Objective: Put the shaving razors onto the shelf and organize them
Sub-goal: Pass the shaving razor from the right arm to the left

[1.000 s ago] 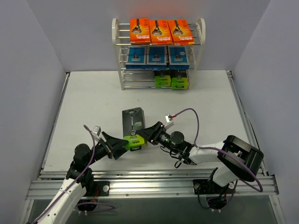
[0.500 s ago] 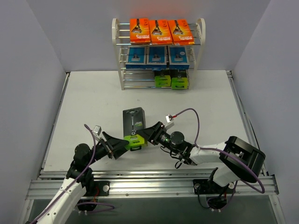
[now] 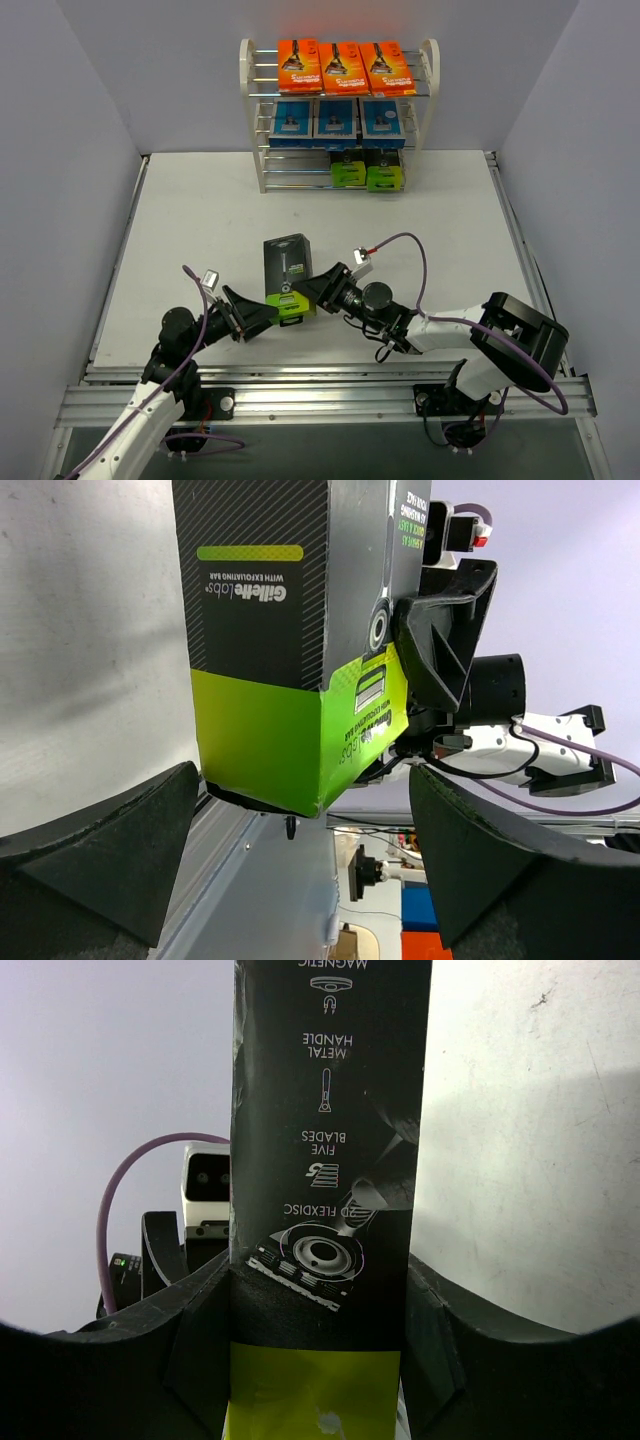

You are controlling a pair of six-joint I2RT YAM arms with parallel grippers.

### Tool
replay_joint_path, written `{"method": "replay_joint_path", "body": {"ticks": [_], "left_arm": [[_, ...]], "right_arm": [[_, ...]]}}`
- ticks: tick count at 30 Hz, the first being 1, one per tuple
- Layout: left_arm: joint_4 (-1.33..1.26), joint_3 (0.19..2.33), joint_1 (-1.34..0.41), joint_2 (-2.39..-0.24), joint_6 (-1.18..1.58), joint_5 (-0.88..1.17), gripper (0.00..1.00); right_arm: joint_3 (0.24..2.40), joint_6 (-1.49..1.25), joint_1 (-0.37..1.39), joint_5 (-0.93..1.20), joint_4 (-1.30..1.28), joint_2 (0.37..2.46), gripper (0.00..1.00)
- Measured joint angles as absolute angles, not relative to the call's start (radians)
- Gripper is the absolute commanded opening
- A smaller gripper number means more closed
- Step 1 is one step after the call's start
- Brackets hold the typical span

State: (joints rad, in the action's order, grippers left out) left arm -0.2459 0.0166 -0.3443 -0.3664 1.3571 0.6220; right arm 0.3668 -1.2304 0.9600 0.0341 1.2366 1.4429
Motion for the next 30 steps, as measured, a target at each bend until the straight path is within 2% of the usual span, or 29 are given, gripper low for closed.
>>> {"method": "replay_joint_path", "body": {"ticks": [14, 30], "left_arm": [[-0.172, 0.017, -0.344, -0.373, 1.297, 0.609, 0.98], [-0.253, 0.017, -0.344, -0.38, 1.404, 0.606, 0.96]], "right_arm": [[0.367, -1.23, 0.964, 0.034, 1.213, 1.442, 0.0], [0.439, -1.23, 0.977, 0.035, 1.206, 1.446, 0.0]]}}
